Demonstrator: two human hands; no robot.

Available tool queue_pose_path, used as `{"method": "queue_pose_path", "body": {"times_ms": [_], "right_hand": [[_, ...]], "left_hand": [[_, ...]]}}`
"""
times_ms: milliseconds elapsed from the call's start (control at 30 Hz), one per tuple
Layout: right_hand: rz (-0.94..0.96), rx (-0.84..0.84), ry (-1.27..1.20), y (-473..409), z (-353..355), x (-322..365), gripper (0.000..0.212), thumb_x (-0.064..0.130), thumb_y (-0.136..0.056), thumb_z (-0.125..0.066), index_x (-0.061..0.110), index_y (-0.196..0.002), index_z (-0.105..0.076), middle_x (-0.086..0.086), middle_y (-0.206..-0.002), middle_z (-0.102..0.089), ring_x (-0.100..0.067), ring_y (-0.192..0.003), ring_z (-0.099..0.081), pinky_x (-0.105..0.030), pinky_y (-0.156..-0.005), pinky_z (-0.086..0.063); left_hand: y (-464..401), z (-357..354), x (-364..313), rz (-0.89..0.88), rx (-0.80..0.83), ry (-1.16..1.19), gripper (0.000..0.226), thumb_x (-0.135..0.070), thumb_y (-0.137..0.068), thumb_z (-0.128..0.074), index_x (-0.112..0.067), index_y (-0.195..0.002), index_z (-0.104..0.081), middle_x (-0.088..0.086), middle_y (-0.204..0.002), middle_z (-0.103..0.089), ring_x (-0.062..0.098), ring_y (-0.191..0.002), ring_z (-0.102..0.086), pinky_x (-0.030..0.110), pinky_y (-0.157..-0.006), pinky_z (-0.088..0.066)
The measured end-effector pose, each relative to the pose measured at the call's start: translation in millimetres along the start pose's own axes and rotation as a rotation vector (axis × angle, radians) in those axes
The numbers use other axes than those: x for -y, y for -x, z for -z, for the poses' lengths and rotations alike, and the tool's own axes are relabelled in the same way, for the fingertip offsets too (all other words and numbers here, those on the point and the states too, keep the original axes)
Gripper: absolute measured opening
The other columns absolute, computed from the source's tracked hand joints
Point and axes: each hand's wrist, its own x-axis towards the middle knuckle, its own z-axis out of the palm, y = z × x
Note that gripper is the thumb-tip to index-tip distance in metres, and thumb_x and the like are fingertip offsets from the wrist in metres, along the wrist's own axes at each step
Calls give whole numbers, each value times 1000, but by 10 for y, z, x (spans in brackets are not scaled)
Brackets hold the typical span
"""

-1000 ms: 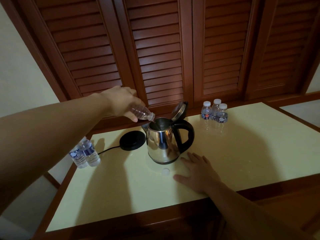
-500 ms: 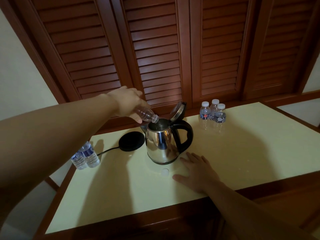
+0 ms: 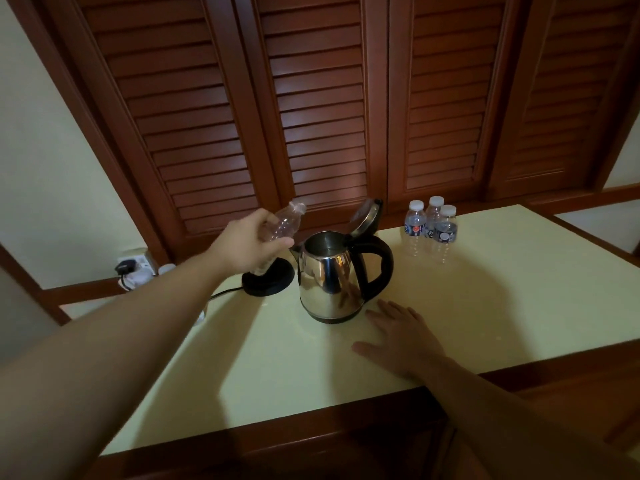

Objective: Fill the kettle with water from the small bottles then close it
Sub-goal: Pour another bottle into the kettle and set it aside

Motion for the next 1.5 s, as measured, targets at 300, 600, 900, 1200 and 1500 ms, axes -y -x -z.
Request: {"method": "queue_pose_path", "body": {"times_ms": [300, 600, 900, 1200, 1500], "right_hand": [[17, -92, -147, 32, 3, 360, 62, 68, -90, -56, 30, -140, -58, 5, -130, -56, -18, -124, -50, -35, -103, -41], [-8, -18, -140, -145, -43, 813, 35, 47, -95, -64, 21, -118, -69, 4, -116, -56, -15, -100, -57, -36, -90, -52], [67, -249, -668, -13, 270, 1119, 20, 40, -96, -70, 28, -112, -70, 2, -98, -67, -12, -89, -62, -17, -73, -49], [132, -161, -733, 49, 444, 852, 27, 36, -92, -77, 27, -117, -74, 7, -101, -69, -6, -91, -64, -21, -76, -54], [158, -51, -730, 174, 837, 214, 17, 32, -93, -76, 18, -102, -79, 0, -89, -78, -8, -82, -73, -21, -79, -58]], "left_hand": [[959, -728, 574, 13, -91, 327, 48, -49, -82, -82, -34, -118, -53, -17, -105, -65, 9, -95, -65, 36, -80, -54], [1187, -921, 941, -13, 13, 186, 58, -57, -81, -79, -38, -129, -53, -14, -109, -64, 5, -101, -63, 29, -86, -55], [1117, -995, 877, -97, 78, 194, 59, -54, -83, -79, -38, -135, -55, -17, -124, -59, 3, -109, -57, 19, -87, -44], [1033, -1051, 595, -171, 77, 152, 62, -60, -81, -78, -40, -136, -57, -17, -118, -61, 0, -106, -57, 23, -90, -48], [933, -1184, -71, -227, 49, 199, 54, -56, -77, -83, -54, -126, -58, -17, -109, -59, 0, -105, -58, 22, -88, -48]]}}
